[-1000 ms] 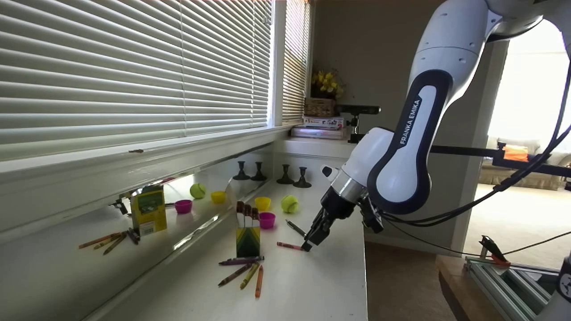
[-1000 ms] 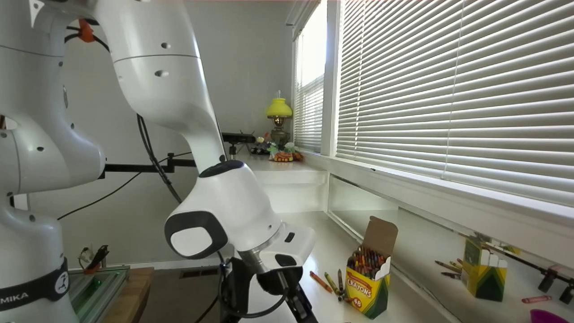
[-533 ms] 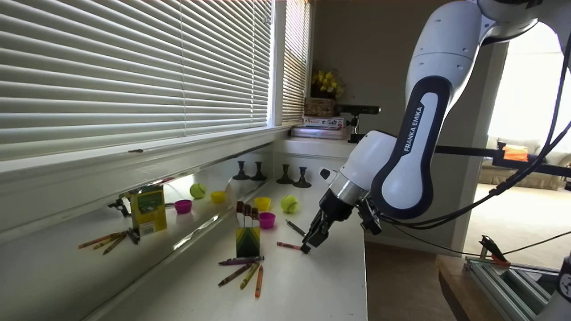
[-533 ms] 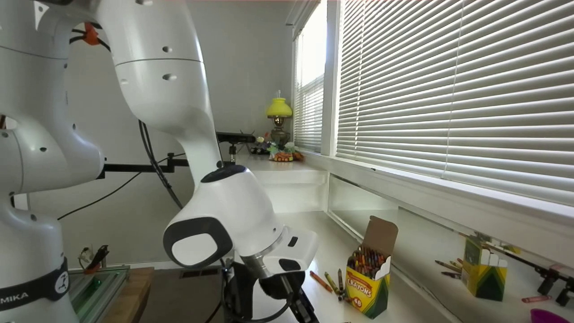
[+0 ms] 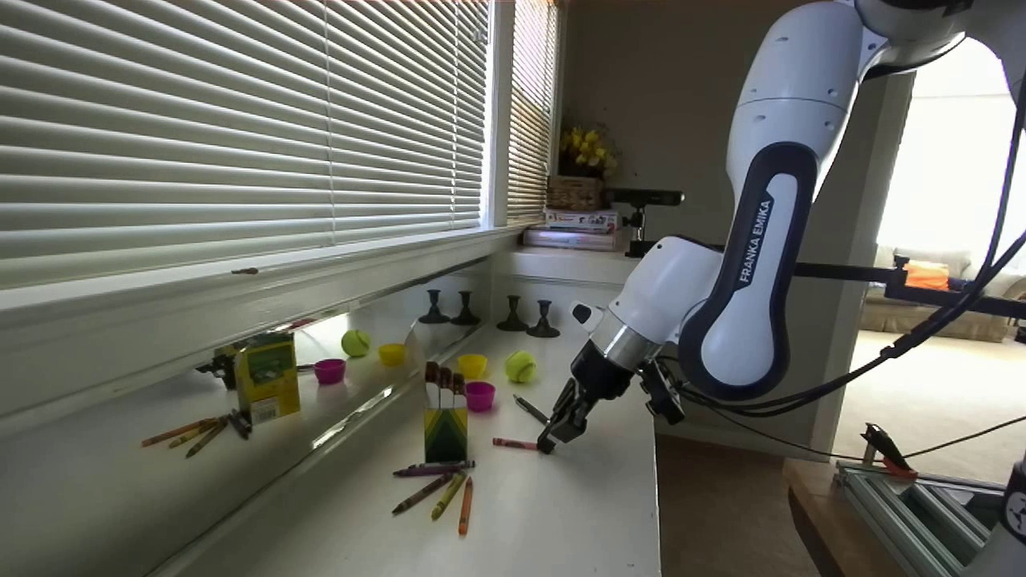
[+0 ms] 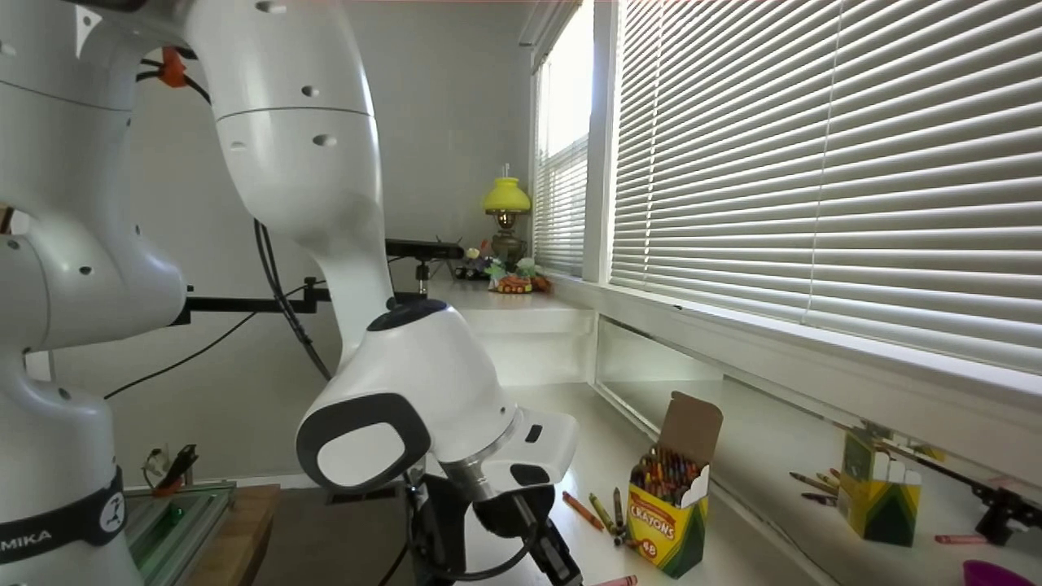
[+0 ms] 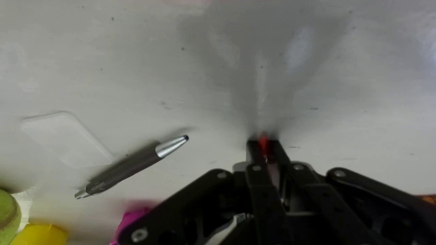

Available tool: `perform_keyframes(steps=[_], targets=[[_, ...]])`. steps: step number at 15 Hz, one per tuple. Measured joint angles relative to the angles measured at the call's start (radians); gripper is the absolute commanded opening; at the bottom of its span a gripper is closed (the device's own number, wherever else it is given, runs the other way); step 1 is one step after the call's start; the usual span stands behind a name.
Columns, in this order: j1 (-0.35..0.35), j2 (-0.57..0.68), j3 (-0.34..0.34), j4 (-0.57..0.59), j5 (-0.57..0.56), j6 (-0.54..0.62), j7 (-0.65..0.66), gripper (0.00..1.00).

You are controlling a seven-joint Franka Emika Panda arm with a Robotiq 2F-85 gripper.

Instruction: Put two shiny objects in the pink bowl then put the pink crayon in the box on the counter.

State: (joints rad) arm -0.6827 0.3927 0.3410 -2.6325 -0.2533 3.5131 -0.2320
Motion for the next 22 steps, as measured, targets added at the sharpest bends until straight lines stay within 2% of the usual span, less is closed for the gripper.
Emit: perform_keyframes(steps=[2,4,7,9,16,20,22], targets=[[0.025,-0.002,-0.029,0.004,-0.021,0.001,0.014,0.02],[0.017,-0.001,-0.02,0.005,-0.021,-0.003,0.014,0.02],[-0.031,-0.024,0.038,0.007,-0.038,-0.045,0.014,0.02],[-0.086,-0.068,0.102,0.007,-0.059,-0.118,0.015,0.02],[-0.307,-0.225,0.393,0.052,-0.031,-0.523,0.0,0.02],[-0.385,-0.301,0.529,0.156,0.147,-0.776,-0.12,0.02],[-0.395,-0.343,0.555,0.214,0.243,-0.931,-0.198,0.02]])
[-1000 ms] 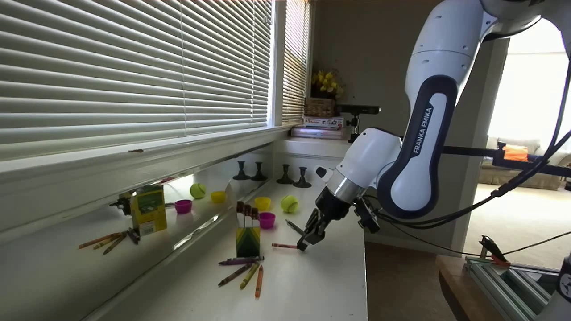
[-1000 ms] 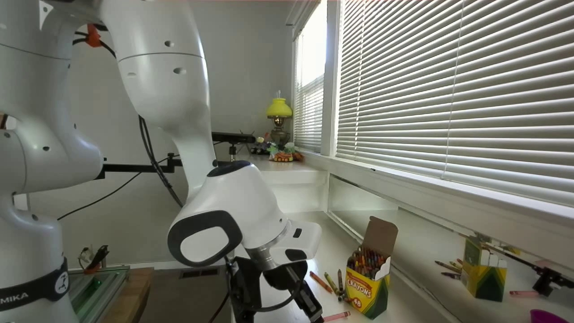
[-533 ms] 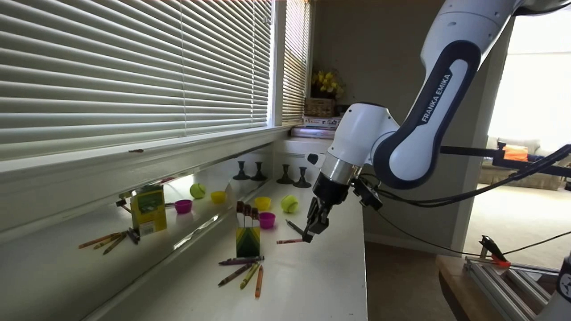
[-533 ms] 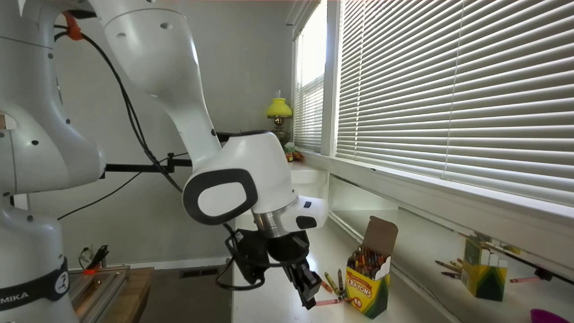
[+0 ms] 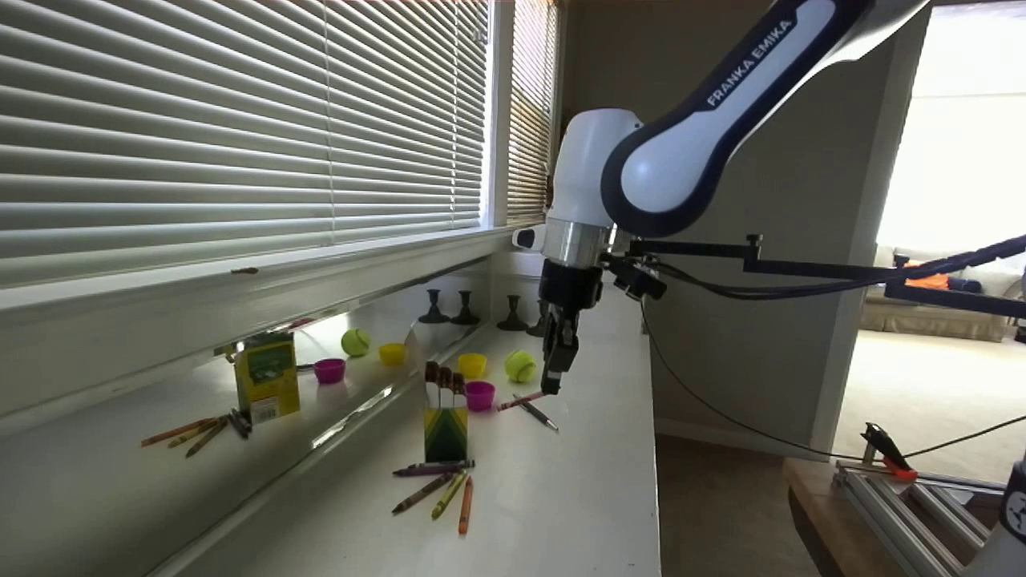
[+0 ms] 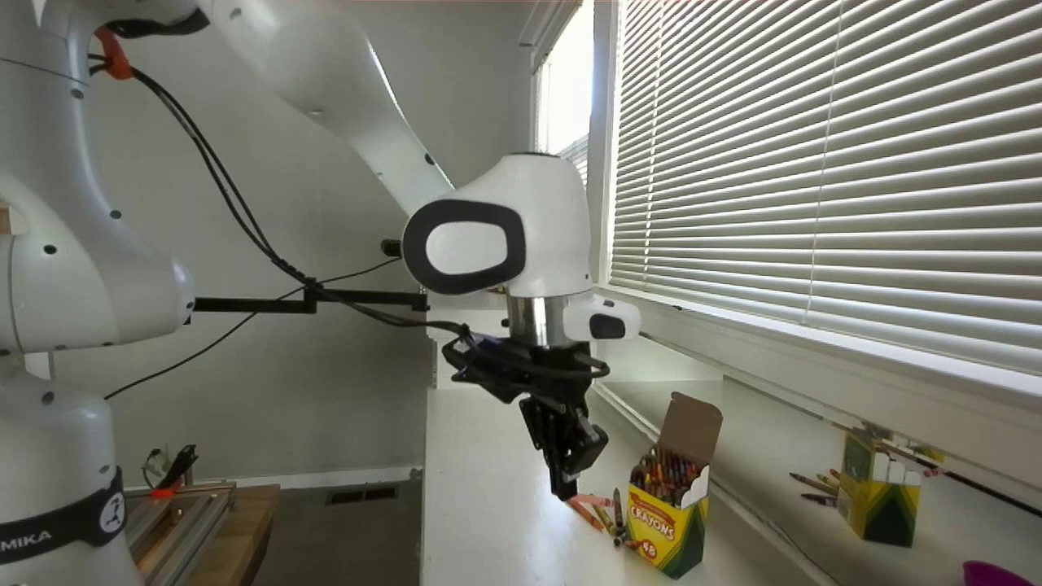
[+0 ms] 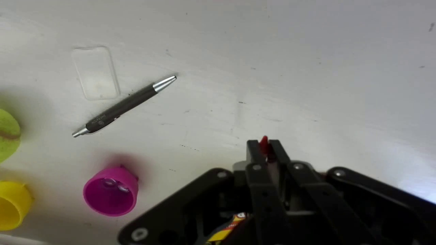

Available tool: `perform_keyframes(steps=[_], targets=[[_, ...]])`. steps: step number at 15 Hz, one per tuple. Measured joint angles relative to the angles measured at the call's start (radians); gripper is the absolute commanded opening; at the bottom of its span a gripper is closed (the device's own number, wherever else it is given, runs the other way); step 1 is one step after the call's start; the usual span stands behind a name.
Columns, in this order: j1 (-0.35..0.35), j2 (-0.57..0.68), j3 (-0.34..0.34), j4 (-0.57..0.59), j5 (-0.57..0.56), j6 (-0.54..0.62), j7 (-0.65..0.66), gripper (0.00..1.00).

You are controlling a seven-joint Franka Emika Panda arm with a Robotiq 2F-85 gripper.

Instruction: Put two shiny objects in the pink bowl then put the pink crayon in the box on the counter.

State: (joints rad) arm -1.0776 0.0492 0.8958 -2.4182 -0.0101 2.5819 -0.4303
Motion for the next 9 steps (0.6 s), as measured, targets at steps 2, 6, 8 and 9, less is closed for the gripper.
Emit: perform_keyframes(steps=[2,6,8,9], targets=[[-0.001,-0.039,0.003,0.058,0.058,-0.148,-0.042,0.02],[0.252,-0.094,-0.275,0.208,0.078,-0.441,-0.053,0.02],[0.394,-0.098,-0.433,0.298,0.078,-0.59,-0.052,0.02],[0.464,-0.095,-0.512,0.341,0.078,-0.657,-0.05,0.09]])
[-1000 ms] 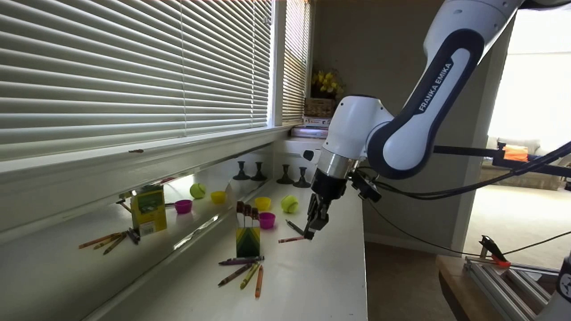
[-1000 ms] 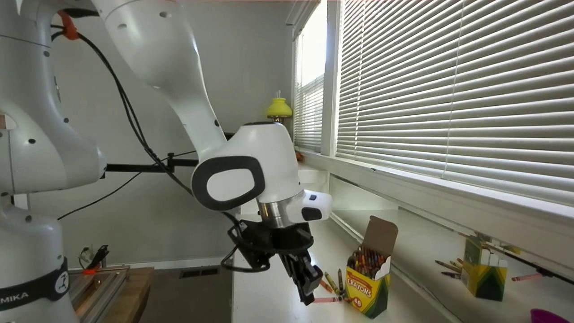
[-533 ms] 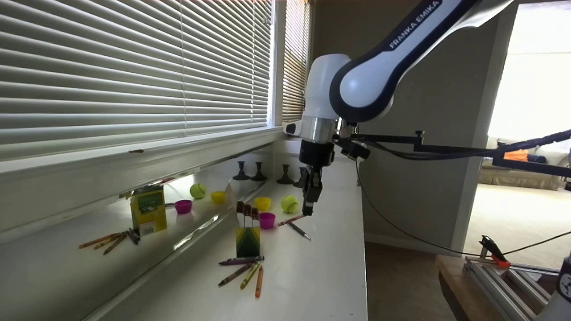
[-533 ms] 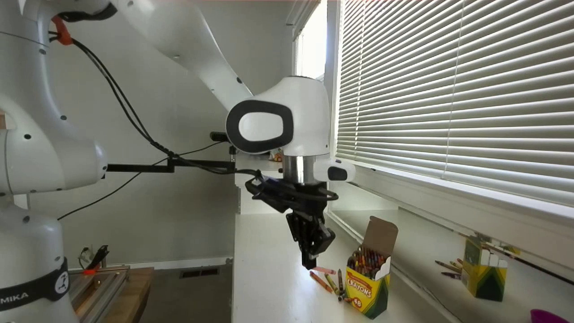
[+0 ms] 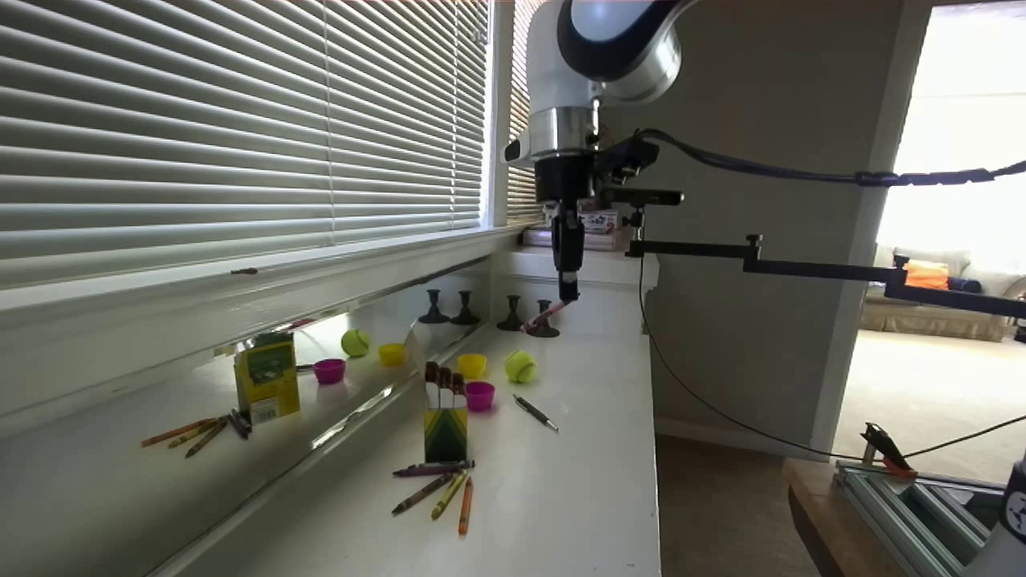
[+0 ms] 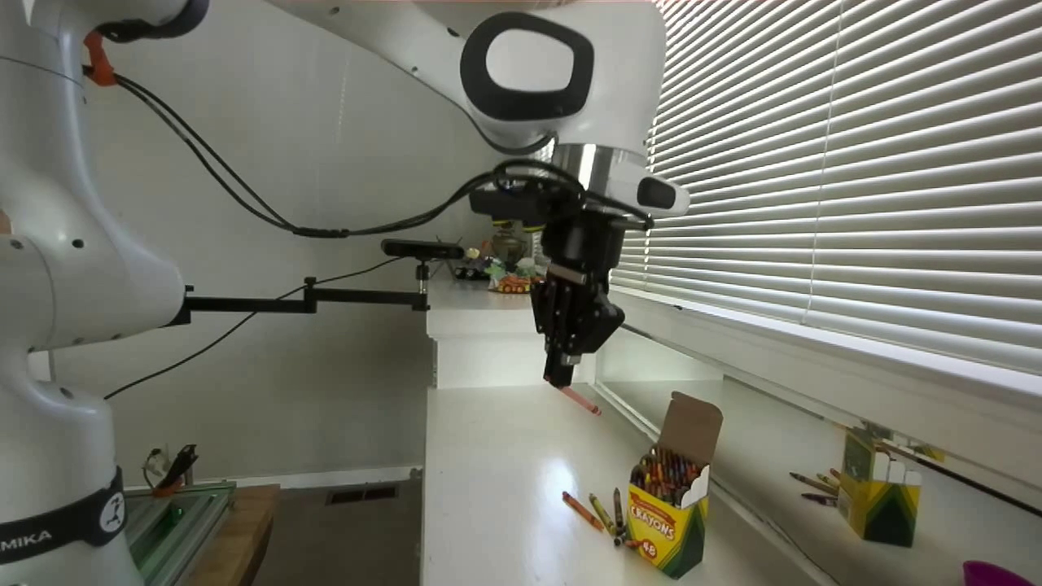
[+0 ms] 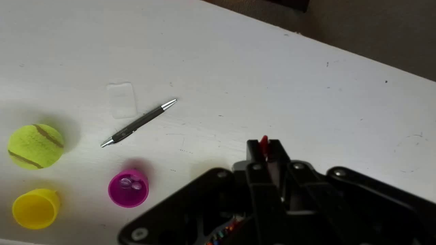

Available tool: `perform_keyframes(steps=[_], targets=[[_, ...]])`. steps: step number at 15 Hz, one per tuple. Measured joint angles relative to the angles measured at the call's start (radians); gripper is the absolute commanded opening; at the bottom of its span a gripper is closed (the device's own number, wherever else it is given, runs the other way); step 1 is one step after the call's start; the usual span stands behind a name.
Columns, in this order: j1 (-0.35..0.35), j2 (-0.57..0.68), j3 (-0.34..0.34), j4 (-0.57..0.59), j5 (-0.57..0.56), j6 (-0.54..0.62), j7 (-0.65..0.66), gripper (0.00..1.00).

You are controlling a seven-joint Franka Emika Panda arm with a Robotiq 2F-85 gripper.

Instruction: Put two shiny objects in the pink bowl then put the pink crayon in the box on the counter.

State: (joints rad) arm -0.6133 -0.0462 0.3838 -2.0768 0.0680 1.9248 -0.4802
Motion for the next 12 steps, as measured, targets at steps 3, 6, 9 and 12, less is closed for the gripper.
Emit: perform_keyframes(steps=[3,6,9,12], targets=[[0.141,0.003,-0.145,0.012,-0.002,-0.014,0.0,0.09],[0.158,0.01,-0.156,0.008,-0.002,-0.013,0.0,0.09],[0.159,0.01,-0.157,0.008,-0.002,-0.013,0.0,0.09],[0.185,0.01,-0.185,0.008,-0.002,-0.013,0.0,0.02]])
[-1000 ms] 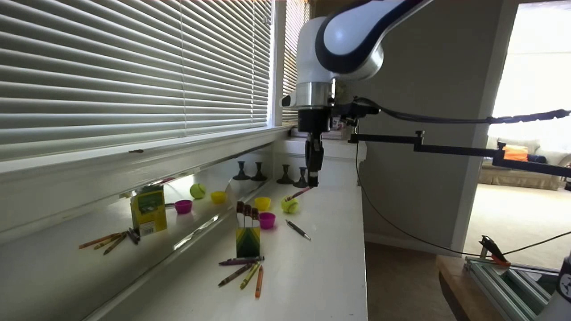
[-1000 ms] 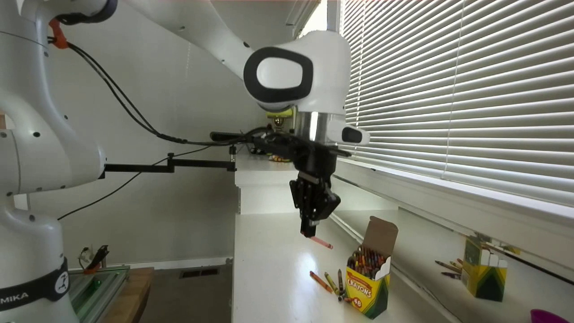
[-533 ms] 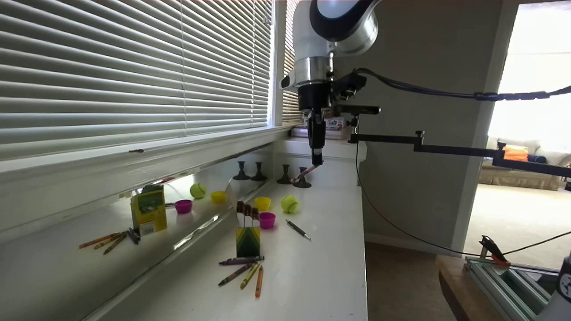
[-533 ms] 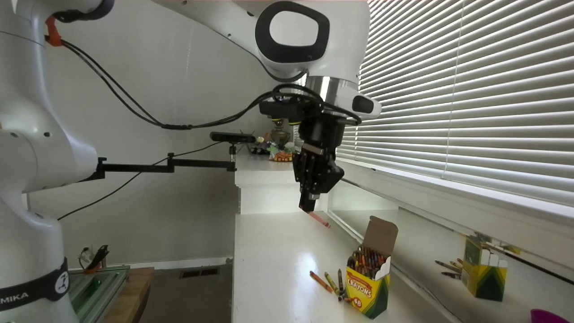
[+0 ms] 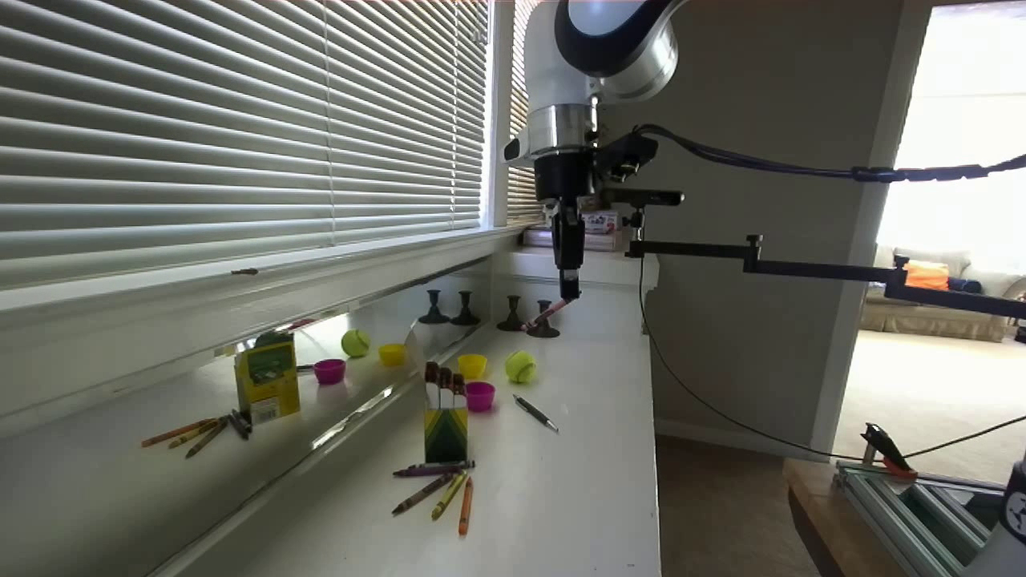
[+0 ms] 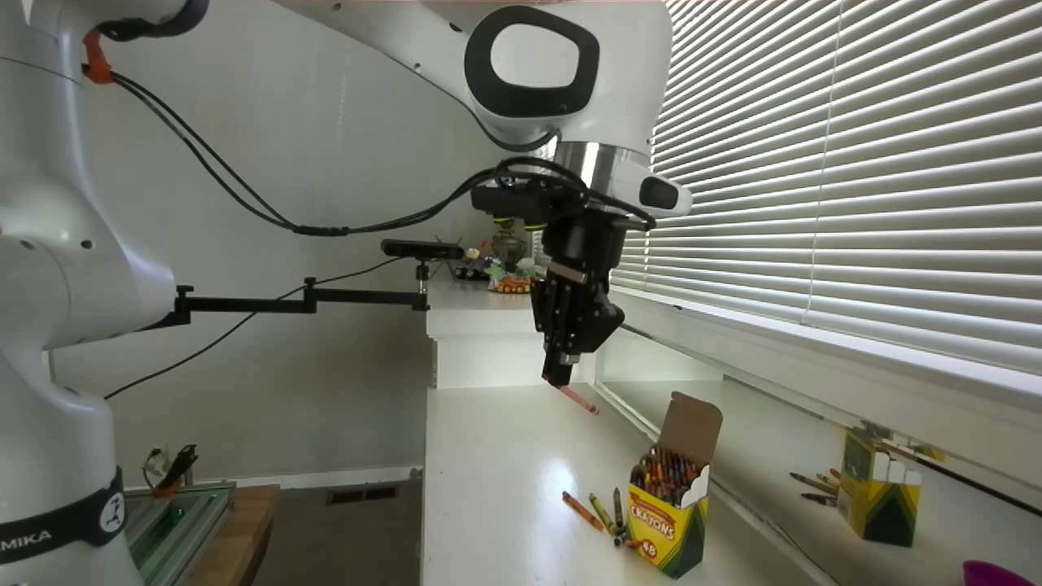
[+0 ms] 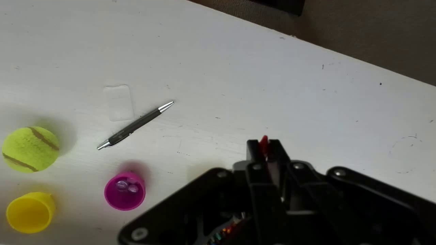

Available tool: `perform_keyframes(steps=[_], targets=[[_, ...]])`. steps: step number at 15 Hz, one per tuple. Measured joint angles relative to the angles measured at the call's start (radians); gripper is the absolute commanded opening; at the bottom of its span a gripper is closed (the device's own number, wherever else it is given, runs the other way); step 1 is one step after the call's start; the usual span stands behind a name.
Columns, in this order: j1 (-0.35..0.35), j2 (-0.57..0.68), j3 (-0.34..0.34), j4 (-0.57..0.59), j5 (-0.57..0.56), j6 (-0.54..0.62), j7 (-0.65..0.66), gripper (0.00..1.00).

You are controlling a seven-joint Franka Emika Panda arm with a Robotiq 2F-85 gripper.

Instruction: Put two shiny objects in the pink bowl then put the pink crayon in the box on the counter.

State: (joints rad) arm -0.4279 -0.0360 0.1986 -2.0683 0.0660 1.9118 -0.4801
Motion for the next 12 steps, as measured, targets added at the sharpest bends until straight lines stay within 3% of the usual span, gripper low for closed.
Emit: perform_keyframes(steps=[5,12], targets=[[0.162,0.062,-0.166,0.057,0.007,-0.043,0.068,0.02],[0.205,0.259,-0.24,0.267,0.108,-0.128,0.207,0.02]])
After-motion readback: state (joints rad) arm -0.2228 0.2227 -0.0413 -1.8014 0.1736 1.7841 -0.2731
